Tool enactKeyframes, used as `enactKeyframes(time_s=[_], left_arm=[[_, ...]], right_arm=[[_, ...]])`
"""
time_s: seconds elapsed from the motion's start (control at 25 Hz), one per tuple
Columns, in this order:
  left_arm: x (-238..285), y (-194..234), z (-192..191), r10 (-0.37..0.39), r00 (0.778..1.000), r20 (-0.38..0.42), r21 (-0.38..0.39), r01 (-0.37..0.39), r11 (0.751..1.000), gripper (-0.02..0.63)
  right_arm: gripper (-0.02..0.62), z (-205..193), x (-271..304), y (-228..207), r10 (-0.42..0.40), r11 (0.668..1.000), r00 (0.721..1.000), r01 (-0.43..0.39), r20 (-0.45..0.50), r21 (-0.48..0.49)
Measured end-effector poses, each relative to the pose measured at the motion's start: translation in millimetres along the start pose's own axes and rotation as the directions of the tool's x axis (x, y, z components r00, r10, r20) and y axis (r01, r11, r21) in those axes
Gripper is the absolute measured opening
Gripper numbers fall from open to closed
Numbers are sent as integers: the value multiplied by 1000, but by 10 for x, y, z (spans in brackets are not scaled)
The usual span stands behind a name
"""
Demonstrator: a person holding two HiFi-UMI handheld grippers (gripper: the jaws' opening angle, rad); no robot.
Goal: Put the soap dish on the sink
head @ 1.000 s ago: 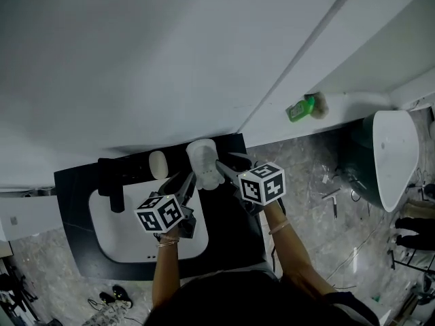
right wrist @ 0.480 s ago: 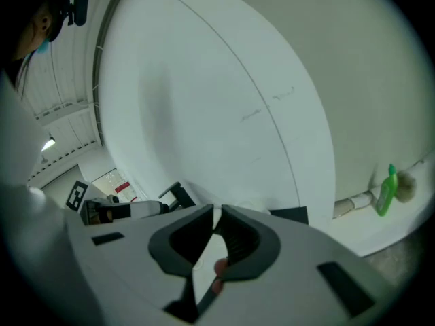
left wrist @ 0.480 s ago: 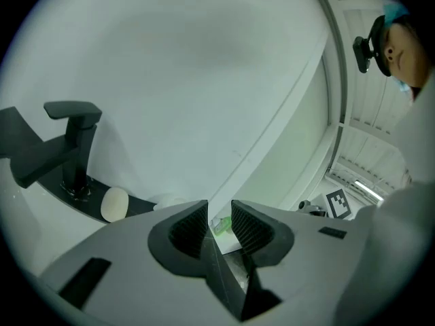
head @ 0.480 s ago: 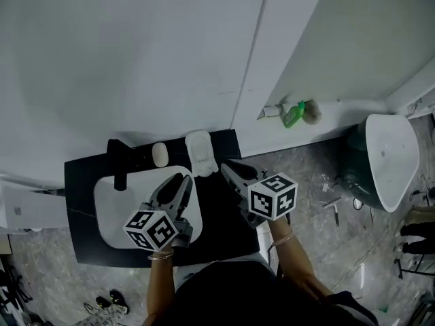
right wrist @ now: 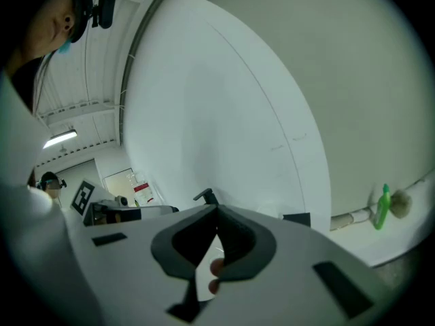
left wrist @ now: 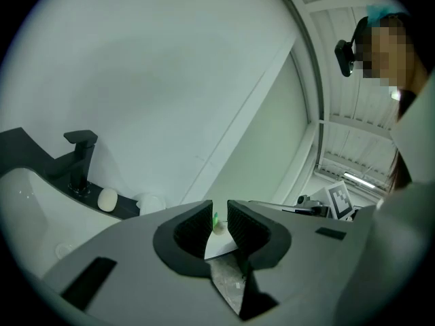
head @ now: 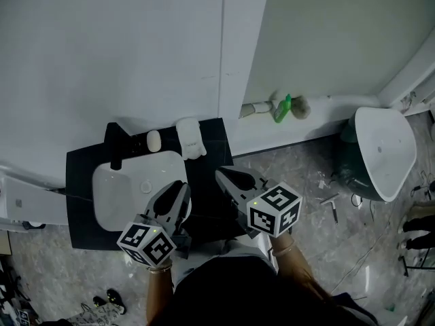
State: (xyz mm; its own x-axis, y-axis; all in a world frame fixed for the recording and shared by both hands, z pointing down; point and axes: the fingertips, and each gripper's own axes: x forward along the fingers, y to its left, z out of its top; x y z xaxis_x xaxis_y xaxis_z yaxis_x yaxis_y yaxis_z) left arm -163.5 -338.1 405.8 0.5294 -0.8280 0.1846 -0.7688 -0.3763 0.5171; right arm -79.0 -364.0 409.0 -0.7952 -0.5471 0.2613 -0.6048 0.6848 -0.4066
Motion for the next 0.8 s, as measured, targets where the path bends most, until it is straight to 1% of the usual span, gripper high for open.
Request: enactKeyframes(time_s=[0.08,0.28,0.52,0.68,0.8], left_arm=[[-123,-160,-50,0,1000,13,1,0,1000,66],[-431,-517,-194,22,999,37,-2,-22,1000,3],[-536,-697,-289,19,999,42,-25,-18,1000,3],[-677,-885,-508,7,1000,22,-36,-6,999,3],[-740,-950,-555,14,999,31,-29,-13,1000,3]], right_arm=[[20,-47,-156,134,4,1000,1000,-5,-3,-25],[20,-222,-516,385,18,998,1000,-19,-14,-55],[20,-273,-671,435,12,998,999,-14,-32,-64],[20,-344,-928,536,1,997,1000,-3,-18,-82],[20,-351,-1044,572,1,996,1000,-1,-3,-94]])
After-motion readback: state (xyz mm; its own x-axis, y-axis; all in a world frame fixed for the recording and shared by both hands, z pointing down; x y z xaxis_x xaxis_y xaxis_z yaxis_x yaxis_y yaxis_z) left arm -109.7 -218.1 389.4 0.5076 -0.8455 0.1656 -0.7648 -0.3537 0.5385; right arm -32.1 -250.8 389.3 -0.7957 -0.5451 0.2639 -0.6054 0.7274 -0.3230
